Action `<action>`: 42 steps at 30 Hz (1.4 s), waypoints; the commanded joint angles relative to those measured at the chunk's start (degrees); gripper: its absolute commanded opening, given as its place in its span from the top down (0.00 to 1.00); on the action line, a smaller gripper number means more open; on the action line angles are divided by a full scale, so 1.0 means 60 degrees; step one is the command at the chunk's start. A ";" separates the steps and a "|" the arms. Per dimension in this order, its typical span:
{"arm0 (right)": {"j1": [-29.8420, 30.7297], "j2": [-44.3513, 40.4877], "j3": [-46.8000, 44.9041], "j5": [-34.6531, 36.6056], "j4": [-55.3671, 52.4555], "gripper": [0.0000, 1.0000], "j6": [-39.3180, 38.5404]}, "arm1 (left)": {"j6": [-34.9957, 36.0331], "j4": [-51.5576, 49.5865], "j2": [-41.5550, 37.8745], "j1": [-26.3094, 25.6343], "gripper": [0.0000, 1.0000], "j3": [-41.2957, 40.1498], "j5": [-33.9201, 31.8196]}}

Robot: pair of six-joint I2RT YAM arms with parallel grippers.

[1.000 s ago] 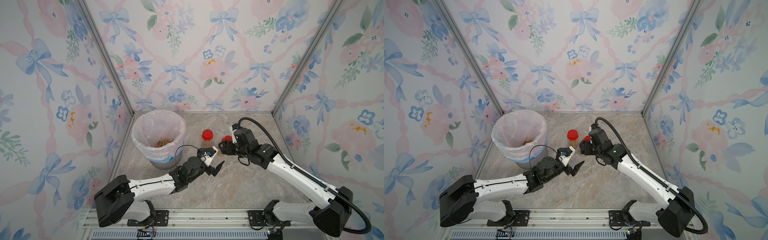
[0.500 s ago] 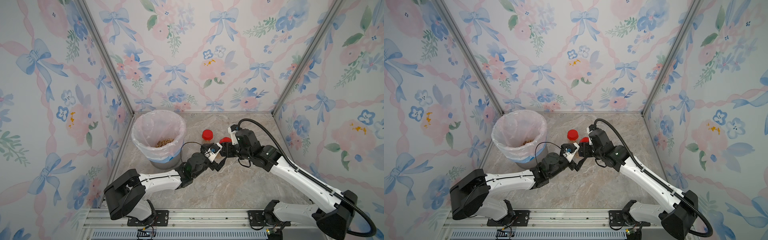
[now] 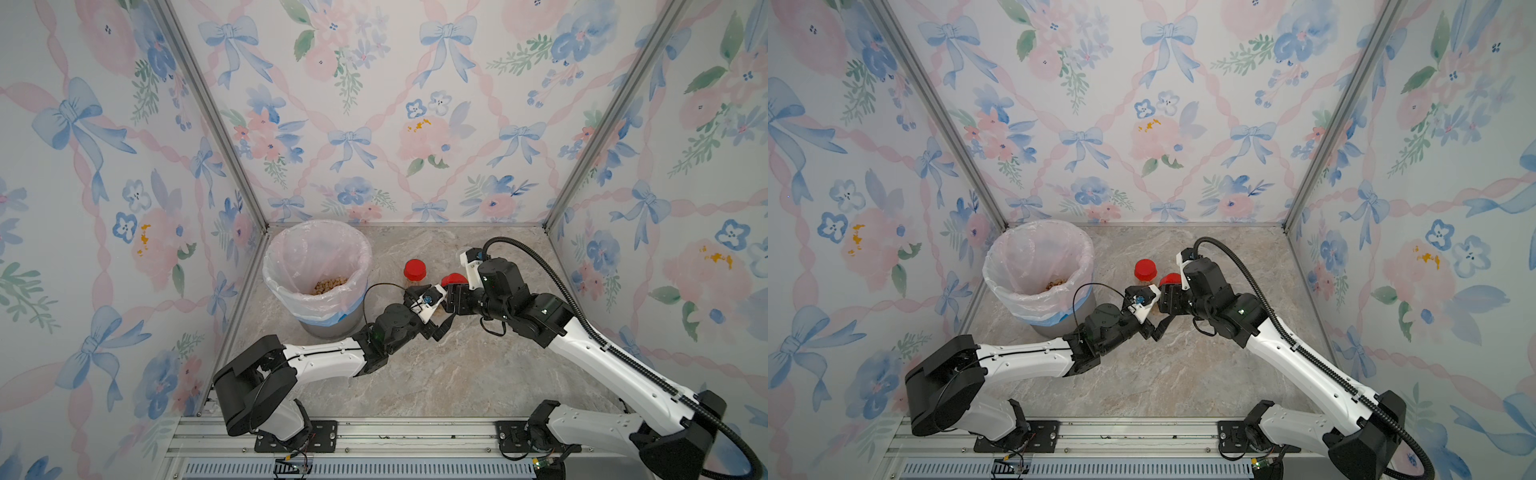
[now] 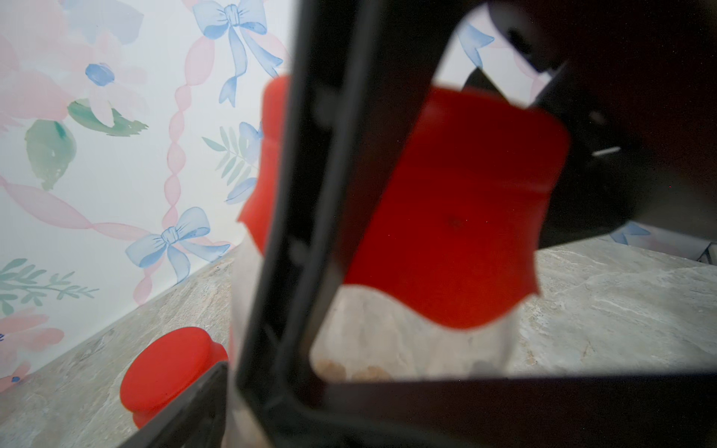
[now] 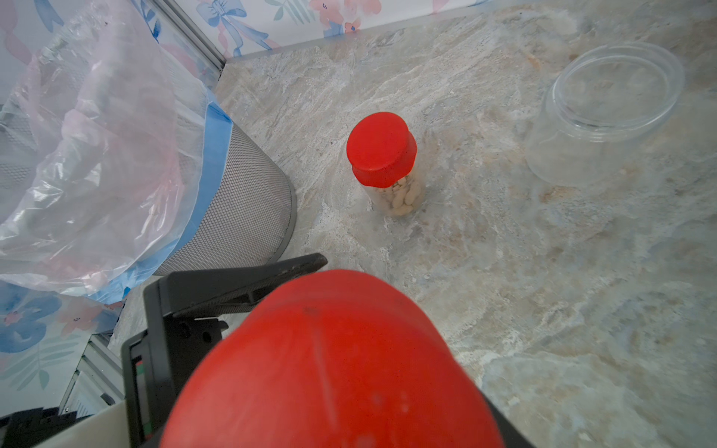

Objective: Empty moldy peanuts from jars
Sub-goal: Pick up the jar from the center of the board.

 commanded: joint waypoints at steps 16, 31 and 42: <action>0.0041 -0.0283 -0.0171 -0.0253 0.0272 0.43 0.0187 | 0.0180 0.0387 0.0274 0.0228 0.37 0.0012 0.0410; 0.0064 -0.0183 -0.0107 -0.0370 0.0457 0.45 0.0189 | 0.0012 -0.0289 0.0290 0.0333 0.14 0.0245 0.1261; 0.0066 -0.0222 -0.0160 -0.0437 0.0456 0.45 0.0190 | 0.0212 -0.0490 0.0326 0.0344 0.35 0.0370 0.1258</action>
